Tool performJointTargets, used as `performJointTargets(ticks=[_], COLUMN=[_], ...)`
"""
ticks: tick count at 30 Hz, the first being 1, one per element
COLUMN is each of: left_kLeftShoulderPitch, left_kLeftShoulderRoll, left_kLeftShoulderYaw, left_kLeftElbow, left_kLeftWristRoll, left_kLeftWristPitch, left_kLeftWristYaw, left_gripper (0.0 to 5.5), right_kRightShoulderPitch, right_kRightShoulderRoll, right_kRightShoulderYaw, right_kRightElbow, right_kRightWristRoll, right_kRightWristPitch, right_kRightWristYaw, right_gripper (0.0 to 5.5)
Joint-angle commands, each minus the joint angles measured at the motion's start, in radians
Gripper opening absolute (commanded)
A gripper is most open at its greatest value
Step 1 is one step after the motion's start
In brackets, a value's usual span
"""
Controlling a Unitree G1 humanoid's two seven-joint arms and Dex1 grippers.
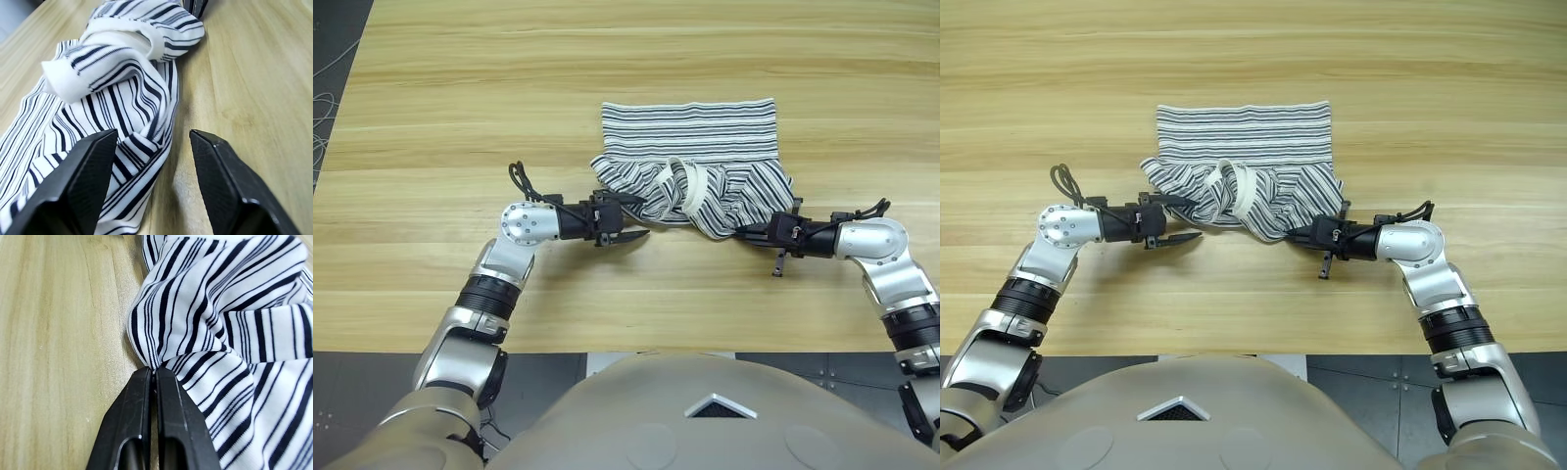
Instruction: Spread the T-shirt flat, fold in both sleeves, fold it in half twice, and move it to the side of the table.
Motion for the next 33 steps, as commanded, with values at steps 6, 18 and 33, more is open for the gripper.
performJointTargets(ticks=[6, 18, 33], left_kLeftShoulderPitch=[-0.022, -0.030, 0.018], left_kLeftShoulderRoll=[-0.002, -0.013, 0.043], left_kLeftShoulderYaw=[0.025, 0.028, 0.147], left_kLeftElbow=[0.001, 0.029, -0.052], left_kLeftWristRoll=[0.002, 0.011, -0.360], left_kLeftWristPitch=[-0.011, -0.024, 0.341], left_kLeftWristYaw=[0.023, 0.034, -0.225], left_gripper=[1.60, 0.11, 0.11], right_kRightShoulderPitch=[0.051, 0.051, 0.027], right_kRightShoulderRoll=[0.004, 0.005, -0.028], right_kRightShoulderYaw=[0.059, 0.059, -0.113], right_kRightElbow=[0.078, 0.088, 0.050], right_kRightWristRoll=[-0.084, -0.081, 0.287], right_kRightWristPitch=[0.035, 0.024, 0.116], right_kRightWristYaw=[-0.003, -0.008, 0.290], right_gripper=[0.10, 0.10, 0.10])
